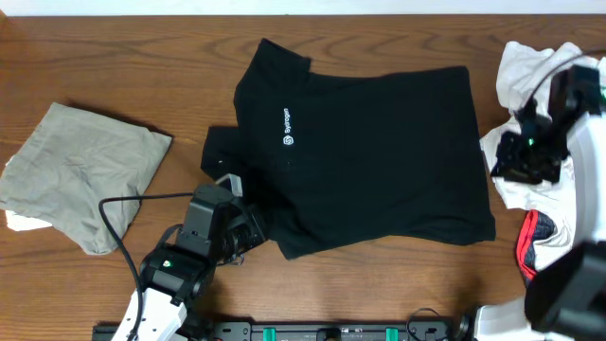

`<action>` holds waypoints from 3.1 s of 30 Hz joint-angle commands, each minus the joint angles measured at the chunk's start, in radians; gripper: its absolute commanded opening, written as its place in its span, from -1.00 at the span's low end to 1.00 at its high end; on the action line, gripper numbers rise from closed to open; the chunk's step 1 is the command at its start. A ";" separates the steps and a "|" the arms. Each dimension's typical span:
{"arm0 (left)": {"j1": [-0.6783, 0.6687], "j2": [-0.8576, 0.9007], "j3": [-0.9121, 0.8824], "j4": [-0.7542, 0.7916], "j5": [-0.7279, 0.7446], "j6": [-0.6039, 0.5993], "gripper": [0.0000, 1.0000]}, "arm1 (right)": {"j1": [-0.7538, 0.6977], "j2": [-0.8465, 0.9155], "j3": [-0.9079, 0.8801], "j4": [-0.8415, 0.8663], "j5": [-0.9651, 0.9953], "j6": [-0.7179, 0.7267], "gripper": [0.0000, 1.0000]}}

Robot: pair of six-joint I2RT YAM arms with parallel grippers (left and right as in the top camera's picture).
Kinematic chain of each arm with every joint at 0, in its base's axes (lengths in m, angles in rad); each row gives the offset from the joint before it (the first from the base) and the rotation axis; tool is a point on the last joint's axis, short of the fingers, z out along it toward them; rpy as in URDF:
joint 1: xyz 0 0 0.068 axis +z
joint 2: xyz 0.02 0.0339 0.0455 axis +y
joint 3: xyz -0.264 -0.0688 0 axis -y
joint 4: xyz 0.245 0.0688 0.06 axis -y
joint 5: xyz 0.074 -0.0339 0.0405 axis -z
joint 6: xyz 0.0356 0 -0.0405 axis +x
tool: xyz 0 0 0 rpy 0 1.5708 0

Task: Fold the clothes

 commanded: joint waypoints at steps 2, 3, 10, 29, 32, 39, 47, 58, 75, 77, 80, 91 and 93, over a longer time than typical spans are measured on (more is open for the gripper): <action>0.003 0.006 0.013 -0.101 0.038 0.021 -0.68 | -0.003 -0.089 -0.144 0.038 -0.035 0.000 -0.52; 0.003 0.010 0.013 -0.123 0.038 0.021 -0.59 | -0.003 -0.109 -0.182 0.051 -0.038 0.004 -0.52; 0.003 0.055 0.010 -0.146 0.037 0.025 -0.32 | -0.003 -0.194 -0.432 0.153 -0.062 0.038 -0.51; 0.003 0.211 -0.015 -0.169 -0.112 0.090 0.02 | -0.003 -0.195 -0.552 0.274 -0.119 0.056 -0.47; 0.003 0.261 -0.029 -0.116 -0.081 0.116 0.06 | -0.003 -0.195 -0.552 0.274 -0.119 0.055 -0.47; 0.003 0.349 -0.030 -0.030 0.005 0.152 0.01 | -0.003 -0.195 -0.552 0.281 -0.119 0.056 -0.45; 0.003 0.351 -0.030 0.042 0.102 0.190 -0.88 | -0.003 -0.195 -0.552 0.283 -0.119 0.056 -0.45; 0.005 0.227 0.011 0.007 0.195 0.213 -0.88 | -0.003 -0.195 -0.562 0.275 -0.124 0.084 -0.38; 0.026 -0.070 0.066 0.002 0.100 0.147 -0.88 | -0.016 -0.195 -0.723 0.518 0.048 0.323 -0.06; 0.053 -0.076 0.070 -0.003 0.101 0.147 -0.88 | -0.036 -0.195 -0.732 0.537 0.048 0.337 -0.04; 0.090 -0.076 0.072 -0.036 0.101 0.148 -0.88 | -0.073 -0.195 -0.732 0.555 0.054 0.344 -0.03; 0.117 -0.076 0.072 -0.080 0.102 0.156 -0.88 | -0.140 -0.195 -0.737 0.572 0.054 0.343 -0.06; 0.117 -0.076 0.072 -0.080 0.102 0.156 -0.88 | -0.140 -0.195 -0.743 0.587 0.053 0.344 -0.06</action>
